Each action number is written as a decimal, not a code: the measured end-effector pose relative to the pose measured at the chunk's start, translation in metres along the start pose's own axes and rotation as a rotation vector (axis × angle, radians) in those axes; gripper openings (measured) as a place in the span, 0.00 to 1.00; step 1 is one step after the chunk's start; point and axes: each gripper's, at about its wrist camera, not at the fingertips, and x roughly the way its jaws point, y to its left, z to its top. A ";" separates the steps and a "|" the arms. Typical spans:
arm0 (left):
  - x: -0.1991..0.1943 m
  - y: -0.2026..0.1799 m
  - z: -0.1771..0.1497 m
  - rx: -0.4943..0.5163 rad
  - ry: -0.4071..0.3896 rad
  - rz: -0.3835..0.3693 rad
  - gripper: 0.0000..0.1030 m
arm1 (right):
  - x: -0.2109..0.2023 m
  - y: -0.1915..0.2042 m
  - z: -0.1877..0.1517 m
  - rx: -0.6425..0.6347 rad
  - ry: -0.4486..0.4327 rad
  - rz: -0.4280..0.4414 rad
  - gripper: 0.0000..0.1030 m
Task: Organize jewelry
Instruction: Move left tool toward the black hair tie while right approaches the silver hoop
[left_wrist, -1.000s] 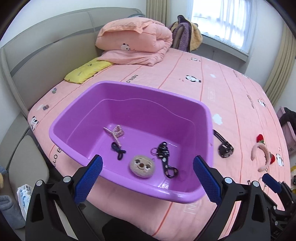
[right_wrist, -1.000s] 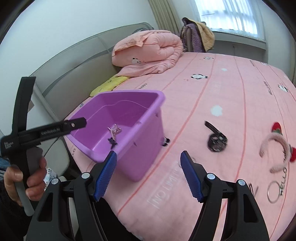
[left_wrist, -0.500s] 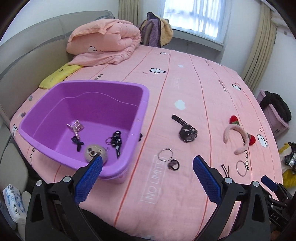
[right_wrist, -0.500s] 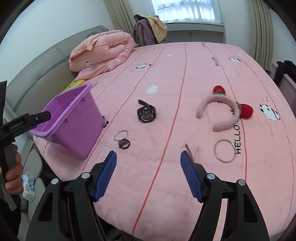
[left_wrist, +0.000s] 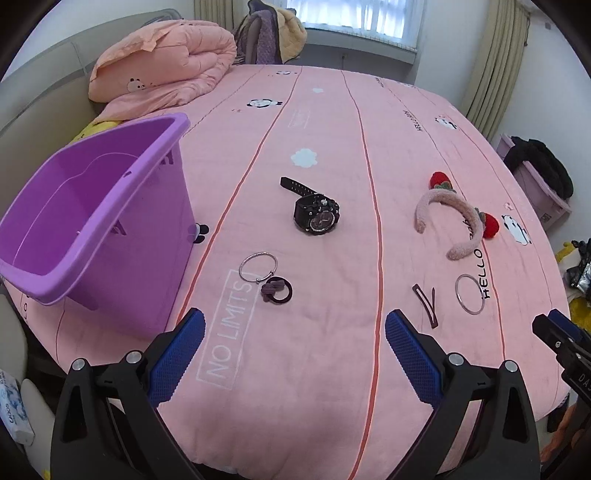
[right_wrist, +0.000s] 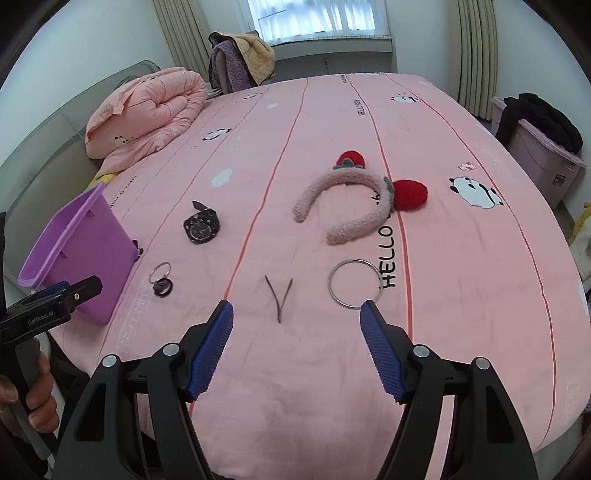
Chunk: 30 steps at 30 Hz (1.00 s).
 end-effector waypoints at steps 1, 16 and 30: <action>0.006 0.000 -0.002 -0.004 0.006 0.008 0.93 | 0.004 -0.005 0.000 0.010 0.004 -0.003 0.66; 0.107 0.026 -0.015 -0.123 0.174 0.090 0.93 | 0.086 -0.048 -0.007 0.056 0.125 -0.060 0.66; 0.143 0.016 -0.010 -0.120 0.208 0.114 0.93 | 0.152 -0.061 0.008 0.009 0.226 -0.094 0.66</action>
